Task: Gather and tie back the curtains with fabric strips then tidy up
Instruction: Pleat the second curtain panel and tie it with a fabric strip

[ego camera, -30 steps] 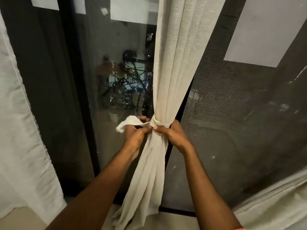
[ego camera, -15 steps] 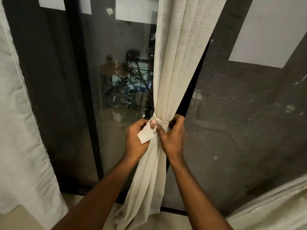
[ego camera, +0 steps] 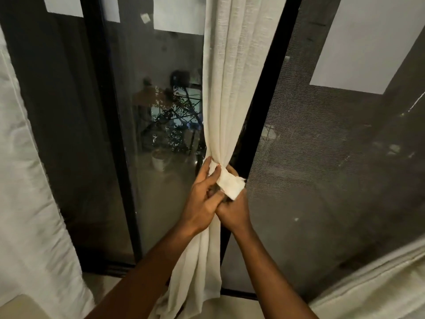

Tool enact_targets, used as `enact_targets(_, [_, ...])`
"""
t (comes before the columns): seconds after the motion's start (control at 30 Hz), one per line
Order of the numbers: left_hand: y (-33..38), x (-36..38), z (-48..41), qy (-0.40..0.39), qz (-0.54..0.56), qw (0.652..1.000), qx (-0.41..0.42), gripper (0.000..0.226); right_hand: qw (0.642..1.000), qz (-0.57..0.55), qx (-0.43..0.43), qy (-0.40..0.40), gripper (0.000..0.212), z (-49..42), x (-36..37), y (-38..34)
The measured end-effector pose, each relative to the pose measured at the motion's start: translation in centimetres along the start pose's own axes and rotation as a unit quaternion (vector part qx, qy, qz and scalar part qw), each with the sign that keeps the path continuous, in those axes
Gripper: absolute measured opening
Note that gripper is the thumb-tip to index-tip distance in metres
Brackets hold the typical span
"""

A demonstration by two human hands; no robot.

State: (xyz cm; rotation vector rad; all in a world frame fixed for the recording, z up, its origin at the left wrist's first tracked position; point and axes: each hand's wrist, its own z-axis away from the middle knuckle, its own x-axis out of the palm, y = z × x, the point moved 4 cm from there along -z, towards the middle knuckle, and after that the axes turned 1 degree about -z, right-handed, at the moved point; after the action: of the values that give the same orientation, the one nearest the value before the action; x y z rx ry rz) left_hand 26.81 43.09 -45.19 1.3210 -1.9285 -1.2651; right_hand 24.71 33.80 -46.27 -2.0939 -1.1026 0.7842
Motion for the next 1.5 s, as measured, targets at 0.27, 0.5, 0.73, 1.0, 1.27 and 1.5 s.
enact_targets(0.27, [-0.7,-2.1,-1.7,0.062,-0.015,0.998,0.009,0.039,0.991,-0.087,0.055,0.080,0.020,-0.1,-1.1,-0.1])
enact_targets(0.5, [-1.0,-2.4,-2.6,0.049,-0.066,0.997,-0.004,0.041,0.947,-0.214,0.135,0.199,0.011,-1.6,-1.8,-0.2])
enact_targets(0.73, [0.7,-2.4,-4.2,0.098,-0.083,0.988,-0.087,0.063,0.979,-0.170,0.096,0.056,0.013,-2.1,-0.8,-1.0])
enact_targets(1.0, [1.0,-3.6,-5.4,0.121,-0.121,0.980,-0.104,0.033,1.000,0.013,0.026,-0.006,0.020,-2.3,-1.4,-1.0])
enact_targets(1.27, [1.2,-2.8,-5.6,0.110,-0.115,0.981,-0.114,0.035,0.995,-0.021,0.065,0.077,0.039,-2.9,-2.3,-1.5])
enact_targets(1.5, [1.3,-2.4,-5.4,0.109,-0.117,0.980,-0.116,0.042,0.993,0.099,0.033,0.058,0.025,-2.9,-3.0,-1.2])
